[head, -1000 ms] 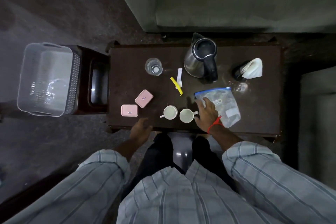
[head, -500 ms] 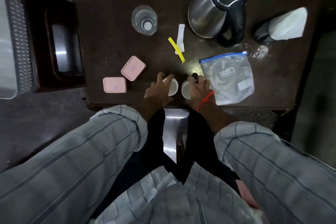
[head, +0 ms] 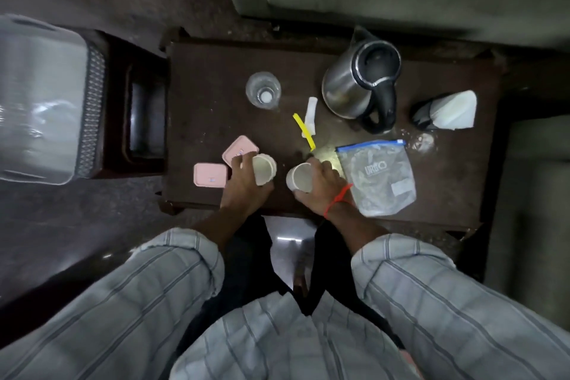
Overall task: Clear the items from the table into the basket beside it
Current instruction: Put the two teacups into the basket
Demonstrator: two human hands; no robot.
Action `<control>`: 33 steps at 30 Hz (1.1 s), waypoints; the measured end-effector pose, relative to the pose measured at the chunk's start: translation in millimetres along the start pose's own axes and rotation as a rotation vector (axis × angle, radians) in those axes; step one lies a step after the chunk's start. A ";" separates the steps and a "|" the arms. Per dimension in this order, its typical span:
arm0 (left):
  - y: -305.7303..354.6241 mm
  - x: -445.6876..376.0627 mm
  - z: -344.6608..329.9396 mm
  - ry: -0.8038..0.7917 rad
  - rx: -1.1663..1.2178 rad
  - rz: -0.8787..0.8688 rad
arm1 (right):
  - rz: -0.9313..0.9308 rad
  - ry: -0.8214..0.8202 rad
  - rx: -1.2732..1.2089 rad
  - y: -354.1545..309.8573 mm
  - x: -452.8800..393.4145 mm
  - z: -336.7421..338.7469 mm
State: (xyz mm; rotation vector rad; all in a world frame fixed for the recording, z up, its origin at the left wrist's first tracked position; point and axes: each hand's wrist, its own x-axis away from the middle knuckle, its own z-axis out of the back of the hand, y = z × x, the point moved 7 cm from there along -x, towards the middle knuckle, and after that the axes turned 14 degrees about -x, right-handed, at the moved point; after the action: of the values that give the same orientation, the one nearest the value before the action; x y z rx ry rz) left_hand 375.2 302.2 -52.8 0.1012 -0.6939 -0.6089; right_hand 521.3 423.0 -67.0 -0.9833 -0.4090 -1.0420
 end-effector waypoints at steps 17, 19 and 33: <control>-368.2 2.7 229.2 0.605 0.247 0.555 | 0.678 -0.076 0.119 -403.8 -13.4 -143.8; -400.6 -6.2 240.5 0.612 0.241 0.588 | 0.734 -0.077 0.171 -438.7 -18.9 -168.5; -473.5 -82.3 217.2 0.399 -0.154 0.754 | 0.804 -0.097 0.553 -473.2 -61.0 -296.3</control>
State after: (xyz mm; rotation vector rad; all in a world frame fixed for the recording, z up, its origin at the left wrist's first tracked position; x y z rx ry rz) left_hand -43.9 -17.8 -66.6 -0.1766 -0.2545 0.0899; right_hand 38.6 137.1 -39.0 -0.5983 -0.3097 -0.1309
